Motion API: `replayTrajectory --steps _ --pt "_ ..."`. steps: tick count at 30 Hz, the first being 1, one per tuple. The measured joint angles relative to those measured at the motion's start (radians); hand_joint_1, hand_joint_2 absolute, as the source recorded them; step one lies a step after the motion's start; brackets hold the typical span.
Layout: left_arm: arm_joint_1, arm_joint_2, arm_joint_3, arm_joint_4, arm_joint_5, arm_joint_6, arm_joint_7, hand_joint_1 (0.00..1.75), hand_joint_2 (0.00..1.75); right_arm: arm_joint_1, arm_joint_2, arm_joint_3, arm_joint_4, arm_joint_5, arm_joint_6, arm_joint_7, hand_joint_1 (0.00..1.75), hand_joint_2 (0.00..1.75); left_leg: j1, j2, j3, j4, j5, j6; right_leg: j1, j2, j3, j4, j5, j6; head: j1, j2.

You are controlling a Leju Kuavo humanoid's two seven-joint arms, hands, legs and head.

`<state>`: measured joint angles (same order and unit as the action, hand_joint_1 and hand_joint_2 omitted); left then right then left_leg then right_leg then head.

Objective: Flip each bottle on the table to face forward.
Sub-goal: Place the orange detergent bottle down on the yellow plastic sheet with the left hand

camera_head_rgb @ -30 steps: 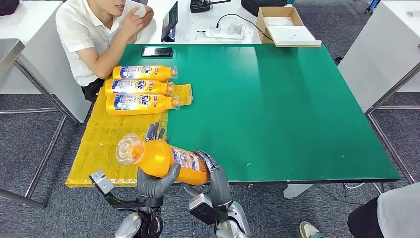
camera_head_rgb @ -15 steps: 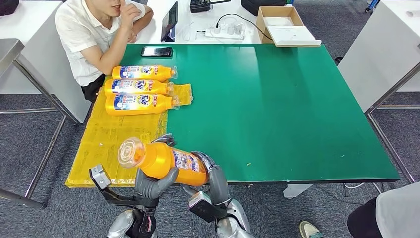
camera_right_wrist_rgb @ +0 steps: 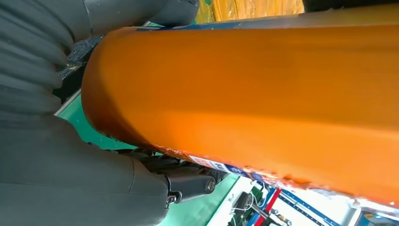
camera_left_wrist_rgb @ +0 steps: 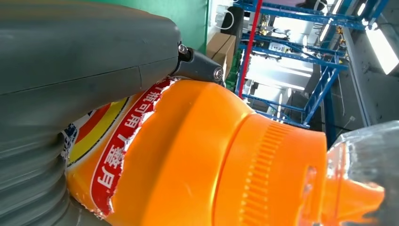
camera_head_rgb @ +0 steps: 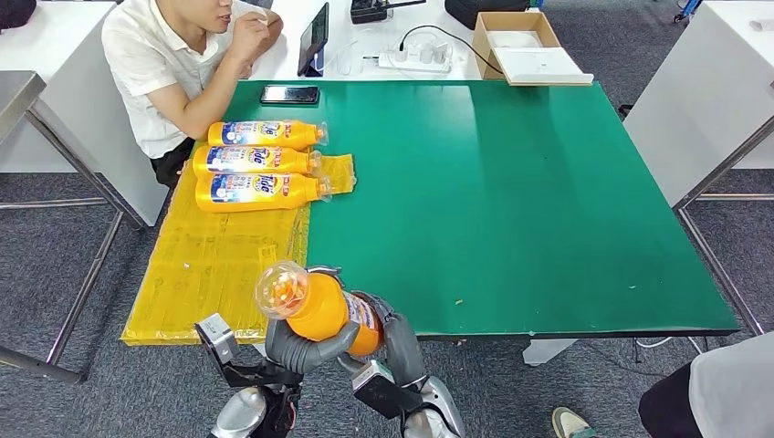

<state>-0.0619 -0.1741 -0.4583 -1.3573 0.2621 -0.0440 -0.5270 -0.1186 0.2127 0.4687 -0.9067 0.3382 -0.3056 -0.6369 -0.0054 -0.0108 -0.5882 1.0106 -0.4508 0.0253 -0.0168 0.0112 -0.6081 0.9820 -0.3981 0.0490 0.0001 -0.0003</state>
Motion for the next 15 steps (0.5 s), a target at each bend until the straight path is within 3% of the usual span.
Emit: replayTrajectory --steps 1,3,15 --pt "-0.002 -0.001 -0.001 0.002 -0.005 0.002 0.000 1.75 1.75 0.004 -0.001 0.003 -0.010 0.001 0.004 0.003 0.00 0.87 0.000 0.000 0.000 0.000 0.000 0.000 0.000 0.000 0.000 0.000 0.000 0.000 0.000 0.000" --pt "-0.005 -0.002 -0.001 0.008 -0.009 0.007 0.005 1.75 1.75 0.012 -0.002 0.018 -0.034 0.002 0.013 0.005 0.00 0.00 0.000 0.000 0.000 0.000 0.000 0.000 0.000 0.000 0.000 0.000 0.000 0.000 0.000 0.000" --pt "-0.019 0.001 0.025 0.015 -0.086 0.094 0.025 1.75 1.75 0.039 -0.014 0.062 -0.112 0.007 0.007 -0.022 0.00 0.00 0.000 0.000 0.000 0.000 0.000 0.000 0.000 0.000 0.000 0.000 0.000 0.000 0.000 0.000"
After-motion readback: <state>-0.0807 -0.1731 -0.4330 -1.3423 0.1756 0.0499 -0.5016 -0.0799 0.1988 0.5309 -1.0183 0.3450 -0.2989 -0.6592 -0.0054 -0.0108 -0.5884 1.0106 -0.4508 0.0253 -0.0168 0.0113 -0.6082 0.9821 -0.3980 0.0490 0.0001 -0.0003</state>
